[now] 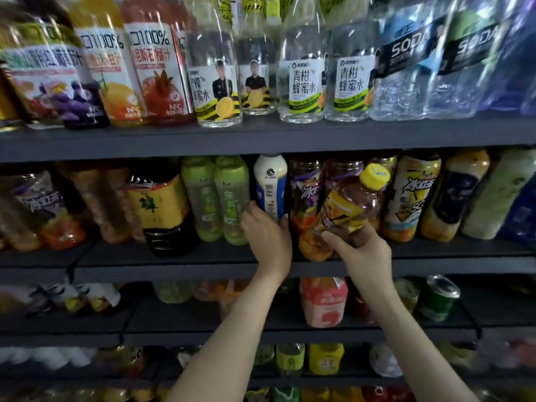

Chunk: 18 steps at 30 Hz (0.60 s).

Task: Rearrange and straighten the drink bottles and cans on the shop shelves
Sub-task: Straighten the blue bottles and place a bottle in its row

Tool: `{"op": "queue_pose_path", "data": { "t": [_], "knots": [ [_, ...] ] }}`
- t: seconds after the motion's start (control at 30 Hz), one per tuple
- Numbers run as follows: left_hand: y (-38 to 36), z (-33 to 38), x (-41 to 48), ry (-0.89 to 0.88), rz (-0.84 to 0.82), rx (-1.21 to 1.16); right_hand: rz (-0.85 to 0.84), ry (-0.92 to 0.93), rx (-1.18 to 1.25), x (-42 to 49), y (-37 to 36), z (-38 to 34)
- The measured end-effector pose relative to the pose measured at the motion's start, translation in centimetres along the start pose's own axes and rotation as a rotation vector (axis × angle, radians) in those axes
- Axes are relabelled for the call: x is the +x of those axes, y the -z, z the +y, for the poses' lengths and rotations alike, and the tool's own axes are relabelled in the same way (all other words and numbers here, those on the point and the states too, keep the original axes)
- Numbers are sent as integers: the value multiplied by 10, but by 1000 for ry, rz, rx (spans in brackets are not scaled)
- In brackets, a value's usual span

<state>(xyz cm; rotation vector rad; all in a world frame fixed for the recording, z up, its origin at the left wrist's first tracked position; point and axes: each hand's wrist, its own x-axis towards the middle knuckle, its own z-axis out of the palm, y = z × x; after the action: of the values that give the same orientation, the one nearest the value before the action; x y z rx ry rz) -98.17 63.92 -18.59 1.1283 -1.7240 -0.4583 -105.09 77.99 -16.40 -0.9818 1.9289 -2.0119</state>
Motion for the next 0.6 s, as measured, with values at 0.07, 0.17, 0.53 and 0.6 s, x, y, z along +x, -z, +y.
{"op": "queue_pose_path", "data": {
  "t": [0.07, 0.17, 0.53, 0.6],
  "knots": [
    [-4, 5, 1, -2, -3, 93, 25, 3, -7, -3, 0, -1],
    [-2, 7, 3, 67, -35, 12, 48, 3, -8, -9, 0, -4],
    [66, -37, -29, -23, -140, -506, 87, 8, 17, -19, -1, 0],
    [74, -46, -29, -52, -163, -507, 85, 11, 10, -20, -4, -1]
  ]
}}
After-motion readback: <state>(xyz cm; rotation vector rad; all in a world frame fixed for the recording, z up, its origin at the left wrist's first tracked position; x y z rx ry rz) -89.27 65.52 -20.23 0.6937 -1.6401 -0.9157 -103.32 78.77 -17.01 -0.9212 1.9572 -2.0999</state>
